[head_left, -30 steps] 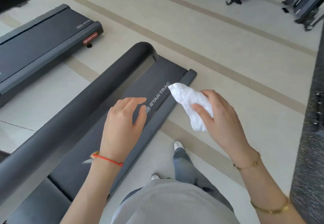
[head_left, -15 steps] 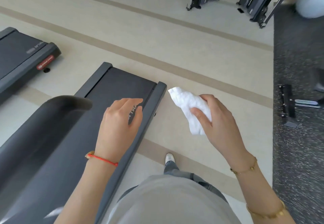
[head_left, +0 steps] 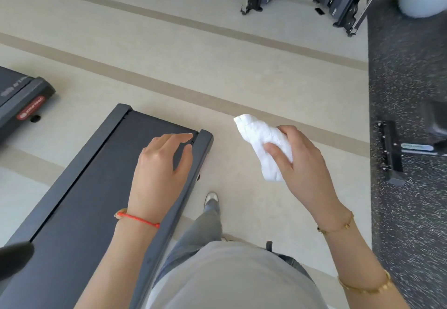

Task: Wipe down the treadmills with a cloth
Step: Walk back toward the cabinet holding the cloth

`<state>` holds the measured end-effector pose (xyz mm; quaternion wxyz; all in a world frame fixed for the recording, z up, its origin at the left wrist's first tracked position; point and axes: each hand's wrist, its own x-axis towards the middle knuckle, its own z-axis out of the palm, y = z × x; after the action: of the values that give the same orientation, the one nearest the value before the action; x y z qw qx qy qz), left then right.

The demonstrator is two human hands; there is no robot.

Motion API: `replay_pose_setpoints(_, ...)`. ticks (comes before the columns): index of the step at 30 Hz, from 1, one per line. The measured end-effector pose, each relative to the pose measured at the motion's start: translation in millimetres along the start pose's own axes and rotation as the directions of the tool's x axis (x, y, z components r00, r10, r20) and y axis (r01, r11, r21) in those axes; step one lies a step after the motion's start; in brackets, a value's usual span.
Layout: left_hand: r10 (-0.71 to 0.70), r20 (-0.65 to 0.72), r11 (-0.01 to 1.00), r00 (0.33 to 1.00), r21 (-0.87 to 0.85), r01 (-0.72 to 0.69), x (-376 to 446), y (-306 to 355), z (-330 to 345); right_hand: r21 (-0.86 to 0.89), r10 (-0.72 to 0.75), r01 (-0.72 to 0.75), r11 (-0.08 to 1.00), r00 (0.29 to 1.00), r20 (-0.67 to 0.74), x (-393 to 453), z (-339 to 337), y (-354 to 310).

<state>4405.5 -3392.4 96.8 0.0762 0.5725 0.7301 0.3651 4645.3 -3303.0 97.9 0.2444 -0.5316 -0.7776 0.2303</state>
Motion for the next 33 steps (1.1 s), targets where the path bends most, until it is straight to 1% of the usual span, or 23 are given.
replay_pose_setpoints(6,0.011,0.034,1.0,0.999,0.011,-0.011,91,-12,45,-0.002,0.005,-0.005,1.0,1.0,-0.003,91,9,24)
replay_pose_setpoints(11,0.05,0.041,0.999,0.998,0.007,-0.051,189,-21,81,-0.002,0.02,-0.02,1.0,1.0,-0.012,188,13,46)
replay_pose_setpoints(17,0.082,0.033,0.996,0.996,0.023,-0.083,311,-28,115,-0.025,0.02,-0.021,0.999,1.0,-0.018,308,10,62)
replay_pose_setpoints(24,0.109,0.038,0.994,0.993,0.022,-0.109,430,-33,145,-0.024,0.027,-0.027,0.999,1.0,-0.003,422,13,76)
replay_pose_setpoints(27,0.107,0.041,0.994,0.993,0.021,-0.108,473,-41,161,-0.028,0.021,-0.021,0.999,1.0,-0.006,471,17,85)
replay_pose_setpoints(33,0.06,0.031,0.998,0.998,0.03,-0.06,566,-66,204,-0.013,-0.015,0.015,1.0,1.0,0.015,584,34,107)
